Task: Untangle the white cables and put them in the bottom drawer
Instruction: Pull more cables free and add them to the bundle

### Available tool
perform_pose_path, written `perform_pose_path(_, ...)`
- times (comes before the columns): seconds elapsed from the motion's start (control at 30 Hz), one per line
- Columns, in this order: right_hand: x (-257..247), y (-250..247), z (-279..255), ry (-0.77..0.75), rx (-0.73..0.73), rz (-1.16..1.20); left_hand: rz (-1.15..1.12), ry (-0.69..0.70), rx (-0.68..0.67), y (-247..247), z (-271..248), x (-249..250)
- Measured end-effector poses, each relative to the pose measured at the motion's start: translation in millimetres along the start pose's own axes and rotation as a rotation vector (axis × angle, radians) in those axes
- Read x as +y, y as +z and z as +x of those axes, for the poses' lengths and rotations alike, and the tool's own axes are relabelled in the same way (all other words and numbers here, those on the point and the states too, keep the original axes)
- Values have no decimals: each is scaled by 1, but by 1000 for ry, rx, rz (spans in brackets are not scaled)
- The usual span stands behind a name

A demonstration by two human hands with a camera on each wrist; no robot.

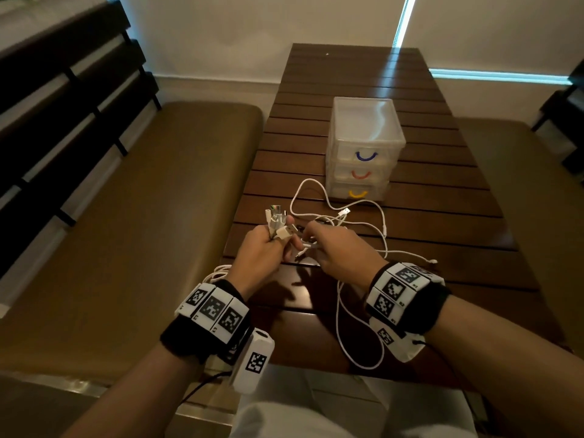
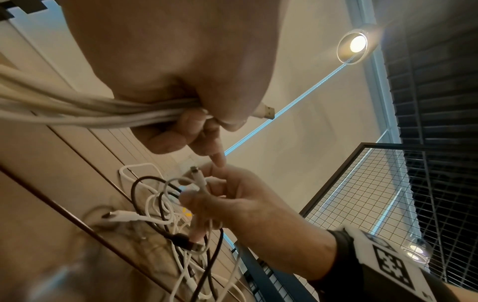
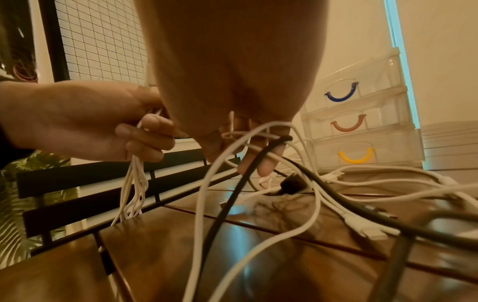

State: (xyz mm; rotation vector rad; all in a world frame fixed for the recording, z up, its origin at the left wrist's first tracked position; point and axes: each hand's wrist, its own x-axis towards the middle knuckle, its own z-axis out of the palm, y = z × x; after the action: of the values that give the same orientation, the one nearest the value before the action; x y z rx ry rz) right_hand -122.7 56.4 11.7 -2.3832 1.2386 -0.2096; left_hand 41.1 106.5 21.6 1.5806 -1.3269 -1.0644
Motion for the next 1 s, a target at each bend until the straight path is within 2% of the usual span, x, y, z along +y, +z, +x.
perform_pose_path(0.07, 2, -2, -3, 1, 94, 57, 7, -4, 8, 6, 2, 2)
perform_pose_path(0.2, 14, -3, -13, -99, 308, 150, -32, -30, 60, 20, -5, 7)
perform_pose_path(0.27, 22, -4, -19, -117, 341, 258, -115, -49, 45, 28, -11, 11)
perform_pose_path(0.37, 28, -7, -31, -107, 351, 217, -250, -67, 24, 38, -16, 20)
perform_pose_path(0.43, 26, -10, -38, -41, 481, 162, -277, -48, 47, 46, -19, 24)
perform_pose_path(0.47, 24, -14, -42, 22, 527, 217, -277, -28, 64, 51, -20, 25)
perform_pose_path(0.57, 18, -29, -50, 162, 471, 641, -277, 64, 74, 62, -24, 30)
perform_pose_path(0.63, 12, -38, -55, 201, 415, 863, -213, 116, 67, 68, -20, 26)
perform_pose_path(0.77, 2, -45, -62, 135, 516, 787, -111, 77, -61, 69, -19, 26)
perform_pose_path(0.87, -6, -43, -63, 101, 551, 767, 5, 216, -41, 68, -23, 29)
perform_pose_path(0.93, -13, -41, -63, 93, 453, 876, 54, 298, -22, 67, -25, 29)
perform_pose_path(1.0, -19, -39, -65, 99, 331, 1140, 16, 310, 0, 63, -22, 24)
